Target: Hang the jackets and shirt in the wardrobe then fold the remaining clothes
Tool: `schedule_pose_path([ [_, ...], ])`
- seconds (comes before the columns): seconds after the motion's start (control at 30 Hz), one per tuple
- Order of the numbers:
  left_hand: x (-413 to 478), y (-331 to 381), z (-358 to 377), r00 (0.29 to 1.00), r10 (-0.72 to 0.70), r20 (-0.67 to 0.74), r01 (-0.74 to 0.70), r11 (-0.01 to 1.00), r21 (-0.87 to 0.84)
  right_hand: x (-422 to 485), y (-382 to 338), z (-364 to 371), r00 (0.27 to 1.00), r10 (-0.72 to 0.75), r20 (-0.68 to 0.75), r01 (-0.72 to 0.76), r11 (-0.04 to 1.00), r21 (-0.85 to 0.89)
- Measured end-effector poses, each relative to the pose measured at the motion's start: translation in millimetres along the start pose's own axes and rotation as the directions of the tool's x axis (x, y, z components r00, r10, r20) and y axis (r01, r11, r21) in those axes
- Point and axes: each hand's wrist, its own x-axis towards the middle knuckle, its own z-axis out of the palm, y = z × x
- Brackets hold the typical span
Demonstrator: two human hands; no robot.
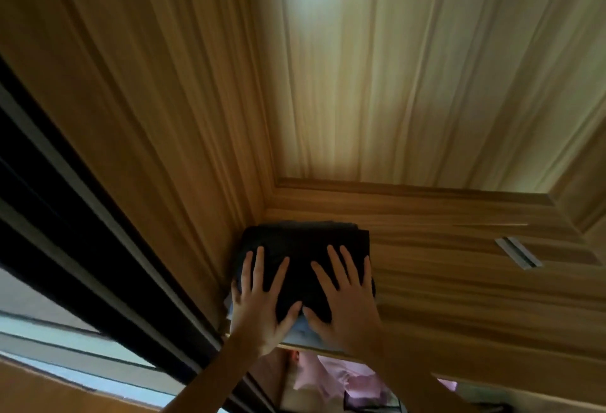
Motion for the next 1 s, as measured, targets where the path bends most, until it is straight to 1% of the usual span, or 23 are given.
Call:
schedule_pose_path([
  [0.1,10.0,-1.7,8.8,1.000,0.017,-0.017,-0.017,1.000,-0.010,-6.8,9.1,10.6,0.999,-0.048,-0.025,0.048,0.999,-0.005],
  [0.2,35.4,2.2,16.6,0.999,0.032,-0.028,-0.032,0.999,-0.012,13.6,25.6,15.3,0.999,-0.029,-0.039,0.029,1.000,-0.008],
  [0.4,112.8,14.4,26.8,1.000,0.017,-0.026,-0.017,1.000,0.016,77.3,71.4,20.0,0.999,0.035,0.000,-0.035,0.996,-0.077],
  [0.57,175.8,16.5,40.7,0.999,0.032,-0.016,-0.032,0.998,0.048,125.1,106.5,32.4,0.997,0.072,-0.005,-0.072,0.997,-0.031],
  [0.8,246.7,18.3,58.5,0.999,0.023,-0.043,-0.020,0.998,0.066,186.0,143.6,42.8,0.992,0.113,-0.051,-0.111,0.993,0.034],
  [1.0,258.5,16.2,58.2,0.999,0.023,-0.026,-0.021,0.996,0.091,195.4,147.0,49.3,0.988,0.126,-0.088,-0.121,0.991,0.064],
])
